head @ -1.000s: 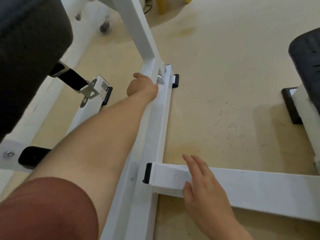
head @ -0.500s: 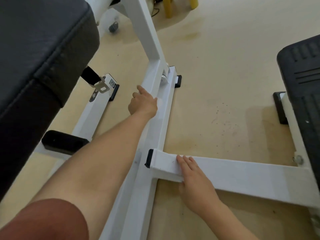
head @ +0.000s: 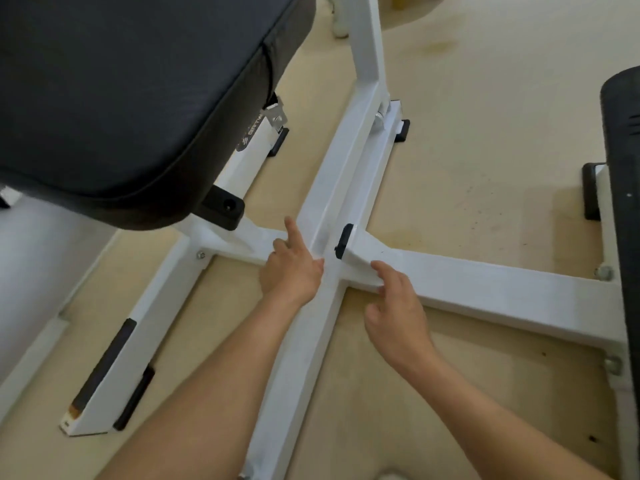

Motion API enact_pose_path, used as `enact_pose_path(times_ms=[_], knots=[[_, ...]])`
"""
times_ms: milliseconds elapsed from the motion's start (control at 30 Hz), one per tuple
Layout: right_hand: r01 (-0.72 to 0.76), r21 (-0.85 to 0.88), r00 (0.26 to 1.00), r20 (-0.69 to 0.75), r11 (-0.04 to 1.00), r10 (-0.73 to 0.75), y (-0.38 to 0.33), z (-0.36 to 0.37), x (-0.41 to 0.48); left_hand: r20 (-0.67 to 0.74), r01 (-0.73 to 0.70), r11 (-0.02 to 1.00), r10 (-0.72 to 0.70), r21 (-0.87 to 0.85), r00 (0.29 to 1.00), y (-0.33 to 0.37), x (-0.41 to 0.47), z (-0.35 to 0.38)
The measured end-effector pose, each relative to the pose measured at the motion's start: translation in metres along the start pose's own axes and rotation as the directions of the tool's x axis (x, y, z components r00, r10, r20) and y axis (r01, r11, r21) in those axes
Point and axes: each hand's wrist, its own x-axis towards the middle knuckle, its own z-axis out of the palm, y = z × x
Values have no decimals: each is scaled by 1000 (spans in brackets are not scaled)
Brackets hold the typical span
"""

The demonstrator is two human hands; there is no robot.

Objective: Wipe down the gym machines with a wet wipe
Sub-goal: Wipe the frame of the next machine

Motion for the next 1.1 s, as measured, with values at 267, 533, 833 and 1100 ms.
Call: enact_pose_path(times_ms=[267,533,833,1100], knots=[[-60,218,916,399,974,-33,-52,43,-31,160,17,1000,-14,-17,987,-43,-61,3],[-334,393,909,373,857,183,-59,35,-21,402,195,800,62,-568,914,-60,-66,-53],[-261,357,932,336,897,137,-63,55,-37,95,72,997,-71,-11,993,-53,-78,6],[-356,413,912,350,838,215,-52,43,-28,-50,-30,999,30,12,998,-20,-19,8]])
